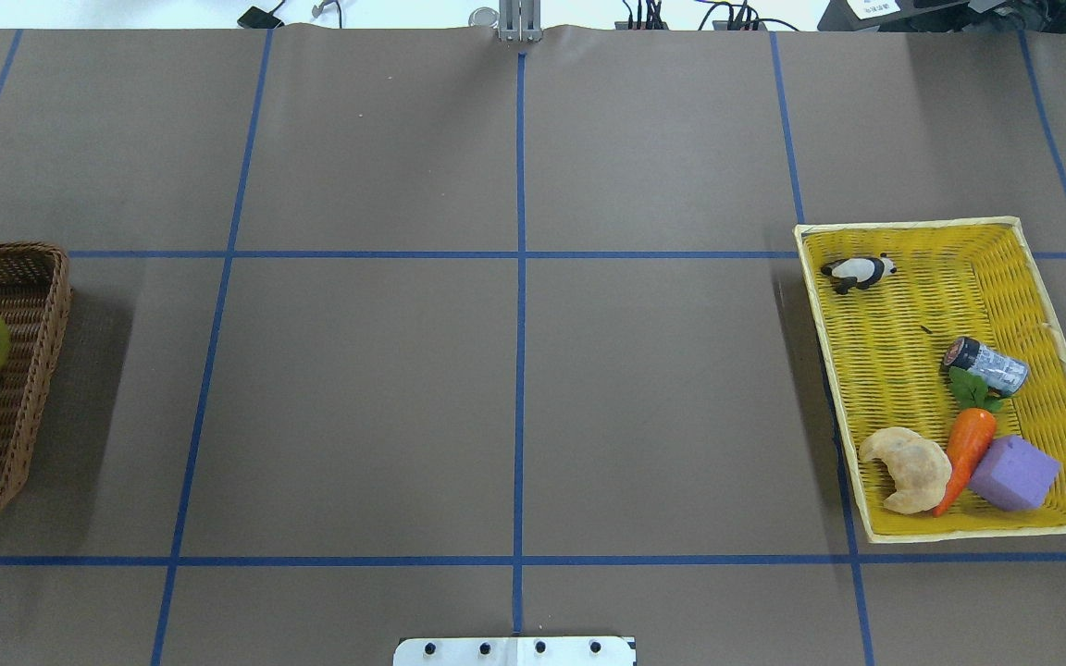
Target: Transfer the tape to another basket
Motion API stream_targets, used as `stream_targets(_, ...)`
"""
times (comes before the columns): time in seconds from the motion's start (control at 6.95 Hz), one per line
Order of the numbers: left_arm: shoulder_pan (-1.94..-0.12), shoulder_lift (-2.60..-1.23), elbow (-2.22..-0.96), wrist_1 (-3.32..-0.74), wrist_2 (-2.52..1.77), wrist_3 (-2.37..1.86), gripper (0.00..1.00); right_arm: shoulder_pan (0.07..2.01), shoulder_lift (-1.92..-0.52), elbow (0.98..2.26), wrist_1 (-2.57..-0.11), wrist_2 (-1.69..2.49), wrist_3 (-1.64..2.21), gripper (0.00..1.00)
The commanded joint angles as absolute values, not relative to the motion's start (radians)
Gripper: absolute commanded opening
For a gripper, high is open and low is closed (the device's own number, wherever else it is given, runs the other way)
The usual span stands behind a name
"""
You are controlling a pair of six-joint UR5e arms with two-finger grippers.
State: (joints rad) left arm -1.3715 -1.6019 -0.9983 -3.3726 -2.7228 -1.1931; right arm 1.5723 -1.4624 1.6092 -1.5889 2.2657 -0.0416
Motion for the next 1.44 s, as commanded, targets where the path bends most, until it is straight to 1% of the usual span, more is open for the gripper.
stream_targets(0.0,-1.371,-1.603,-0.988,-3.376,-2.724,-1.172,0.97,1.572,-1.462,1.609,-1.588,2.266,-0.041,1.0)
stream_targets(0.43,-1.403,-1.621,-1.011,-3.376,-2.724,-1.175,0.97,1.572,-1.466,1.609,-1.588,2.269,-0.041,1.0)
stream_targets(0.72,-1.509,-1.657,-1.102,-3.366,-2.718,-1.175,0.97,1.572,-1.468,1.609,-1.588,2.269,-0.04,1.0)
stream_targets(0.86,-1.544,-1.66,-1.12,-3.367,-2.697,-1.174,0.97,1.572,-1.468,1.609,-1.586,2.269,-0.04,1.0)
stream_targets(1.01,-1.545,-1.658,-1.129,-3.367,-2.609,-1.132,0.97,1.569,-1.468,1.609,-1.586,2.269,-0.041,1.0)
stream_targets(1.3,-1.558,-1.658,-1.132,-3.23,-2.518,-0.841,0.97,1.572,-1.468,1.609,-1.586,2.269,-0.04,1.0)
